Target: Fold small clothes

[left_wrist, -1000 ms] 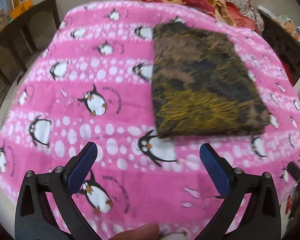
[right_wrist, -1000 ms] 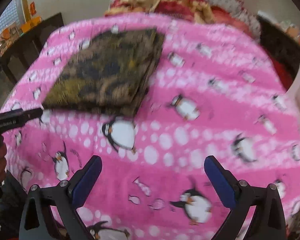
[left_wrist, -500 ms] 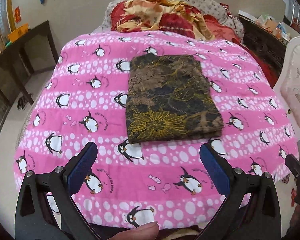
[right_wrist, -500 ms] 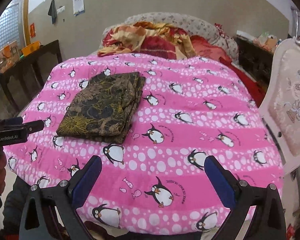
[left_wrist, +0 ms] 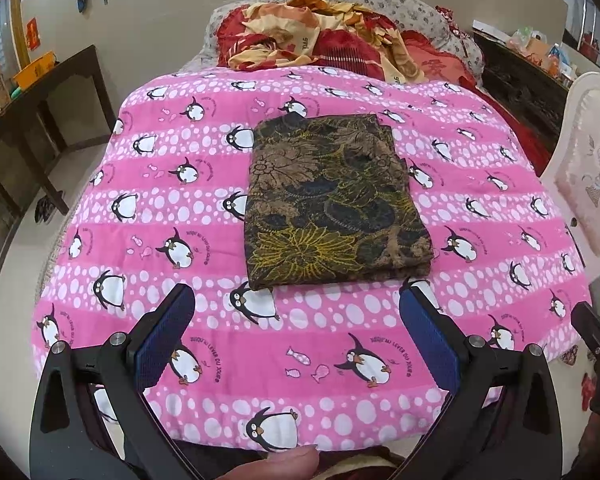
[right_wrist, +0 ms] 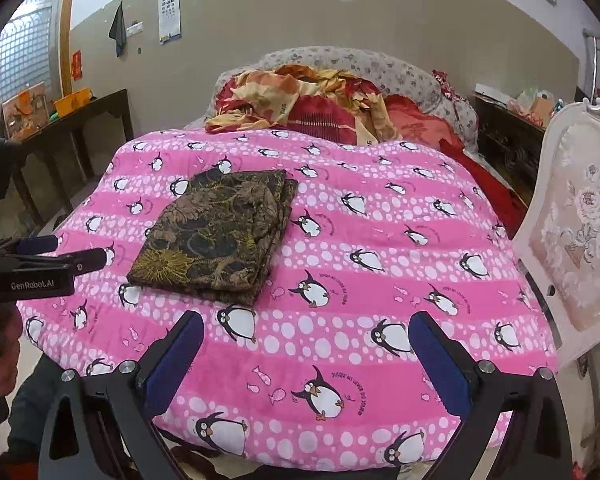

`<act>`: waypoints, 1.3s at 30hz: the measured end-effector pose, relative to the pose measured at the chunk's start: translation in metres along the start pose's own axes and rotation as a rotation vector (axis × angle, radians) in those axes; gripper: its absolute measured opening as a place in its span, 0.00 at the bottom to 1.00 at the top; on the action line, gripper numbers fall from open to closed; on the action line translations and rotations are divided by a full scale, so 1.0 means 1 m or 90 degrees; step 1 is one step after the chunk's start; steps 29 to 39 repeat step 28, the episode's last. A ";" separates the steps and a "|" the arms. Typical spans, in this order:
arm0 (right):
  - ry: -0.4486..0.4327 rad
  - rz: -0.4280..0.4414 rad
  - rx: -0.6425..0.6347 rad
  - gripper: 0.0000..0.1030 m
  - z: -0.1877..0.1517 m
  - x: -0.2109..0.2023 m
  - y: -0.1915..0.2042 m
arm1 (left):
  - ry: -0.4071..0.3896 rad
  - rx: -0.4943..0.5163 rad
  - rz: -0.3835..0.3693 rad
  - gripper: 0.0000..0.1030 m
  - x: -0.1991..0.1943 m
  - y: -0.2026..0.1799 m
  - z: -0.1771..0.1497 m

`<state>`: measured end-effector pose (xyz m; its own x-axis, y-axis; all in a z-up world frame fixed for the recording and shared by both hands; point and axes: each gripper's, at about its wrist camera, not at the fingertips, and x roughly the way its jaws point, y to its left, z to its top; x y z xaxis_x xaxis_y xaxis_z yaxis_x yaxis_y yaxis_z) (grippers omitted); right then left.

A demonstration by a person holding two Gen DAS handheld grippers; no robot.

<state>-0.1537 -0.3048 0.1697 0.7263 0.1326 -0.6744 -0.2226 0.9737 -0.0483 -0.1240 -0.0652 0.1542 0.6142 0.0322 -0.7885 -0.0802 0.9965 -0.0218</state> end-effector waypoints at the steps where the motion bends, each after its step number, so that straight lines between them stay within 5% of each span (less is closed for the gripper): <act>1: 0.001 0.001 -0.001 0.99 0.001 0.001 0.000 | 0.002 0.001 0.001 1.00 0.001 0.000 0.001; 22: 0.042 -0.007 -0.008 0.99 0.035 0.028 -0.004 | 0.052 -0.015 -0.033 1.00 0.031 0.004 0.030; 27: 0.057 -0.007 0.005 0.99 0.035 0.036 -0.006 | 0.003 -0.025 -0.045 1.00 0.029 0.010 0.030; 39: 0.061 -0.006 0.007 0.99 0.035 0.039 -0.006 | 0.005 -0.025 -0.042 1.00 0.032 0.011 0.030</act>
